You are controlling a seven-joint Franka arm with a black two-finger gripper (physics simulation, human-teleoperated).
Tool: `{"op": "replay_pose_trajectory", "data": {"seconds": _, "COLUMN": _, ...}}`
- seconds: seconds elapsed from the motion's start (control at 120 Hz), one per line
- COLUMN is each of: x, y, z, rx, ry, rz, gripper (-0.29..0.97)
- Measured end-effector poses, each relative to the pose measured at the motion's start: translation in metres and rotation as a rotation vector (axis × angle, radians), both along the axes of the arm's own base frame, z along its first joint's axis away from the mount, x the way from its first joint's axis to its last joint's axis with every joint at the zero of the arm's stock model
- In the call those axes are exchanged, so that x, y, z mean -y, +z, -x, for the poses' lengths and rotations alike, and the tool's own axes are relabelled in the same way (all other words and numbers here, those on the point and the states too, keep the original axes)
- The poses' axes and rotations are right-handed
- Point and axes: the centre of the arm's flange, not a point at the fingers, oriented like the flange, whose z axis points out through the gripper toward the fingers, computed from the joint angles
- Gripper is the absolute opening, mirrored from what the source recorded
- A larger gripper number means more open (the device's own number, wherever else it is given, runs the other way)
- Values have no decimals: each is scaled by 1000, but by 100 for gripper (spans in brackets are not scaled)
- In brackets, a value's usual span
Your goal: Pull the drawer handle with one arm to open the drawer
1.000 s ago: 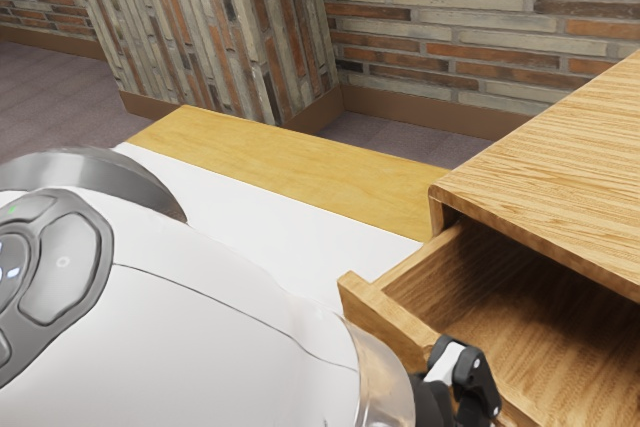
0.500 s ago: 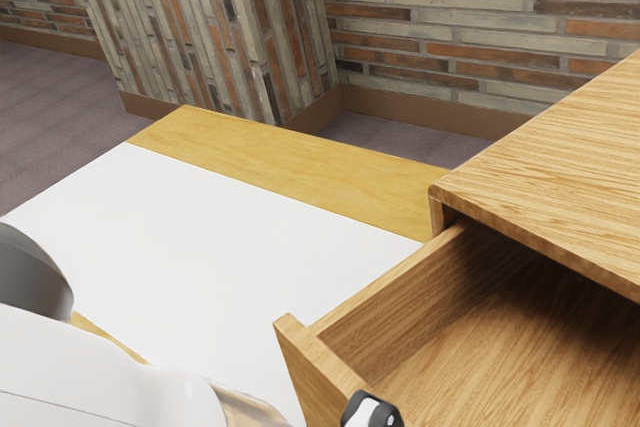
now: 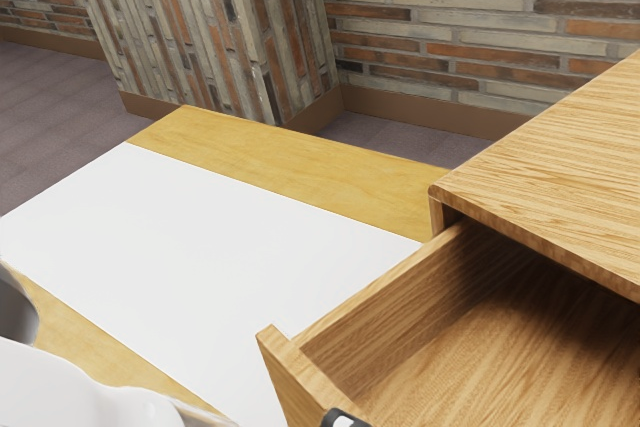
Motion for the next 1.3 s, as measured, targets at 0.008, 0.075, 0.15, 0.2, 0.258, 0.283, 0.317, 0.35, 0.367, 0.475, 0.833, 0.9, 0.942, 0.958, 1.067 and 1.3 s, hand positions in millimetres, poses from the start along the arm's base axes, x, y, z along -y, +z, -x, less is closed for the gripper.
{"op": "replay_pose_trajectory", "data": {"seconds": 0.008, "x": 0, "y": 0, "z": 0, "rx": -1, "ry": 0, "rz": 0, "gripper": 13}}
{"op": "replay_pose_trajectory", "data": {"seconds": 0.075, "x": -1, "y": -1, "z": 4, "rx": 0, "ry": 0, "rz": -4, "gripper": 13}}
{"op": "replay_pose_trajectory", "data": {"seconds": 0.15, "x": -2, "y": -1, "z": 7, "rx": -1, "ry": 2, "rz": -3, "gripper": 11}}
{"op": "replay_pose_trajectory", "data": {"seconds": 0.2, "x": -3, "y": 1, "z": 10, "rx": -3, "ry": 4, "rz": -1, "gripper": 7}}
{"op": "replay_pose_trajectory", "data": {"seconds": 0.258, "x": -5, "y": 2, "z": 13, "rx": -7, "ry": 6, "rz": 2, "gripper": 5}}
{"op": "replay_pose_trajectory", "data": {"seconds": 0.283, "x": -5, "y": 2, "z": 14, "rx": -9, "ry": 6, "rz": 3, "gripper": 3}}
{"op": "replay_pose_trajectory", "data": {"seconds": 0.317, "x": -6, "y": 3, "z": 16, "rx": -12, "ry": 8, "rz": 5, "gripper": 4}}
{"op": "replay_pose_trajectory", "data": {"seconds": 0.35, "x": -7, "y": 2, "z": 17, "rx": -16, "ry": 9, "rz": 5, "gripper": 7}}
{"op": "replay_pose_trajectory", "data": {"seconds": 0.367, "x": -7, "y": 2, "z": 18, "rx": -18, "ry": 9, "rz": 4, "gripper": 8}}
{"op": "replay_pose_trajectory", "data": {"seconds": 0.475, "x": -6, "y": 1, "z": 21, "rx": -24, "ry": 16, "rz": 0, "gripper": 14}}
{"op": "replay_pose_trajectory", "data": {"seconds": 0.833, "x": -15, "y": 16, "z": 14, "rx": -38, "ry": 27, "rz": 31, "gripper": -9}}
{"op": "replay_pose_trajectory", "data": {"seconds": 0.9, "x": -19, "y": 17, "z": 10, "rx": -47, "ry": 30, "rz": 32, "gripper": 18}}
{"op": "replay_pose_trajectory", "data": {"seconds": 0.942, "x": -23, "y": 16, "z": 6, "rx": -54, "ry": 35, "rz": 29, "gripper": 20}}
{"op": "replay_pose_trajectory", "data": {"seconds": 0.958, "x": -25, "y": 16, "z": 4, "rx": -57, "ry": 38, "rz": 29, "gripper": 22}}
{"op": "replay_pose_trajectory", "data": {"seconds": 1.067, "x": -31, "y": 16, "z": -1, "rx": -65, "ry": 42, "rz": 20, "gripper": 37}}
{"op": "replay_pose_trajectory", "data": {"seconds": 1.3, "x": -27, "y": 31, "z": 4, "rx": -68, "ry": 41, "rz": 31, "gripper": 48}}
